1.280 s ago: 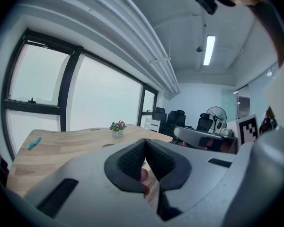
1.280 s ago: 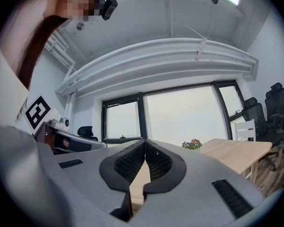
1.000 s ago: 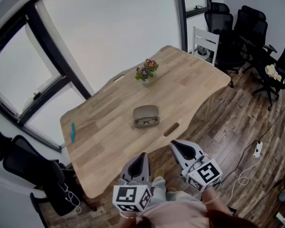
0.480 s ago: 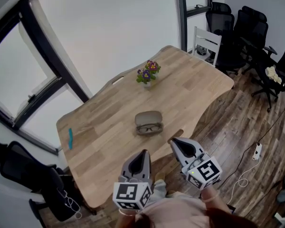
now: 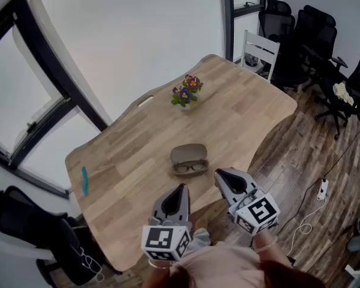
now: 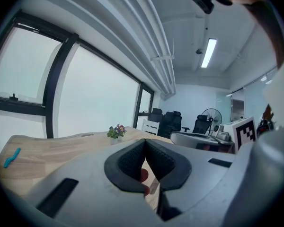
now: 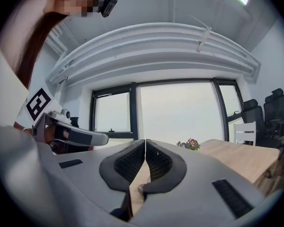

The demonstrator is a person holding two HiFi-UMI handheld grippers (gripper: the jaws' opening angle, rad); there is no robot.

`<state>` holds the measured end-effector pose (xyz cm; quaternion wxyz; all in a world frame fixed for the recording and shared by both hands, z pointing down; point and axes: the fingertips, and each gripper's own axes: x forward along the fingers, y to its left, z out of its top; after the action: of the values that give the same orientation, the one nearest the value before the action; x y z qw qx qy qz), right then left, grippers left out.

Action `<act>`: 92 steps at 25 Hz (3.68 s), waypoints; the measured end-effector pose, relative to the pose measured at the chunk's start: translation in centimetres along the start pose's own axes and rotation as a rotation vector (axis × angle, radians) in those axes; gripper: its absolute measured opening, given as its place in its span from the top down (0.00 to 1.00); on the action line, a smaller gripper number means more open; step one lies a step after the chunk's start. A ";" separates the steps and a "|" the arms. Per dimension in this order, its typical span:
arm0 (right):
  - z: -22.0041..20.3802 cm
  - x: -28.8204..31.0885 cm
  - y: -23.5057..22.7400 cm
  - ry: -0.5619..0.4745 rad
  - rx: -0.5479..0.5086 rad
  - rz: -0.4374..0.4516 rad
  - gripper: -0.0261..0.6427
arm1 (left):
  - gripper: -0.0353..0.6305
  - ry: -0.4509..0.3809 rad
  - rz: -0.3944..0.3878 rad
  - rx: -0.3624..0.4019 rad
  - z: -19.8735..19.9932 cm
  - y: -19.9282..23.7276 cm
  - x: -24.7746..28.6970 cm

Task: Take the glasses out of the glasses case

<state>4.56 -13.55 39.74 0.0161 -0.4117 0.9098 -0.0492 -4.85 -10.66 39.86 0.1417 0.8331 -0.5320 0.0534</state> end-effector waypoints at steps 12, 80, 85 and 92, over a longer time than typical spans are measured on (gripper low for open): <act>-1.9 4.5 -0.9 0.087 -0.048 -0.007 0.96 | 0.94 0.026 -0.057 -0.001 0.1 3.5 3.0; -22.2 15.1 -4.4 0.713 -0.332 0.348 0.85 | 0.94 0.139 0.000 -0.162 -5.4 14.0 13.5; -23.7 15.3 -4.4 0.753 -0.370 0.373 0.85 | 0.94 0.150 -0.001 -0.171 -5.8 14.0 13.8; -25.5 15.3 -4.4 0.799 -0.451 0.410 0.85 | 0.94 0.165 -0.008 -0.178 -6.2 14.0 14.1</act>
<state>-4.07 -26.01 65.69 -0.4137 -0.1669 0.8950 -0.0011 -11.05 -26.60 51.67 0.2583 0.8123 -0.5177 0.0737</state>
